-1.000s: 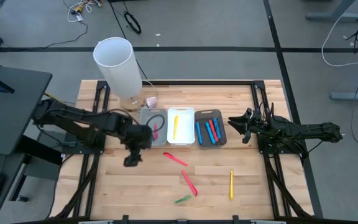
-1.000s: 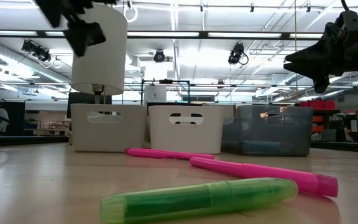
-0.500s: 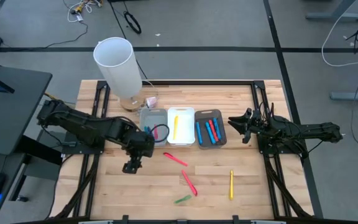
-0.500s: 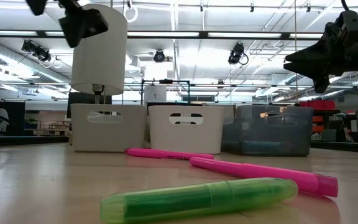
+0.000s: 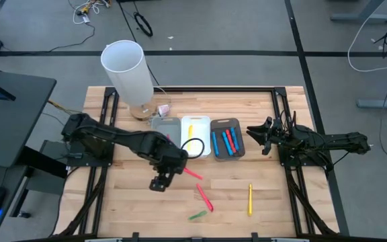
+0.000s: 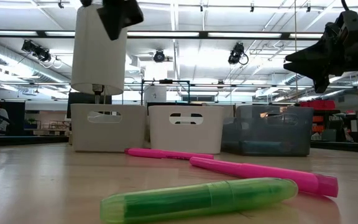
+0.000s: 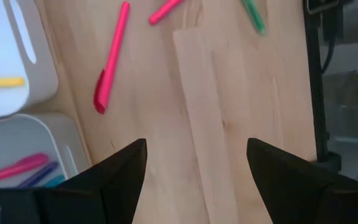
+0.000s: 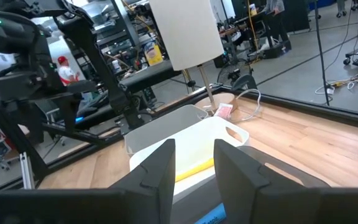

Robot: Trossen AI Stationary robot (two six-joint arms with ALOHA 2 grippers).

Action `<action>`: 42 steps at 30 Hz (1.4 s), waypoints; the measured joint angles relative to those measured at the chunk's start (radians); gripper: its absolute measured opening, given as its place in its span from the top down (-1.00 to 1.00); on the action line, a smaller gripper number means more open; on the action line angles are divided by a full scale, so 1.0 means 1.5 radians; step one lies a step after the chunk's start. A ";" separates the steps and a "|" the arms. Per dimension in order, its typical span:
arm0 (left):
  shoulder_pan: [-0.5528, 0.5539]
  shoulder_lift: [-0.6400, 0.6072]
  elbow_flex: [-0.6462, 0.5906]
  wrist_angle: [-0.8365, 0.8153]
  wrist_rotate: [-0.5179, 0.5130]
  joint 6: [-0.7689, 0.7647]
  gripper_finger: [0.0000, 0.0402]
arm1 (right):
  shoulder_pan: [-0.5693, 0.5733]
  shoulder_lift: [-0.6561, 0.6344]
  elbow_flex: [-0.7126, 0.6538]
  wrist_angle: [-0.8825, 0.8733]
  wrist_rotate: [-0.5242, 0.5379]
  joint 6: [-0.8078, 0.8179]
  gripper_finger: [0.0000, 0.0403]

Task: Pick & Place Markers
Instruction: Put the green pen into the gray bin

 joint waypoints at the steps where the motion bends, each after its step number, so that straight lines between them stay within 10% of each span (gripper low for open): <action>1: 0.000 0.011 0.014 -0.005 0.000 -0.009 -0.39 | 0.000 0.000 0.000 0.000 0.000 0.000 0.45; 42: -0.125 0.389 0.401 -0.042 -0.123 -0.432 -0.39 | 0.000 0.000 0.000 0.000 0.000 0.000 0.45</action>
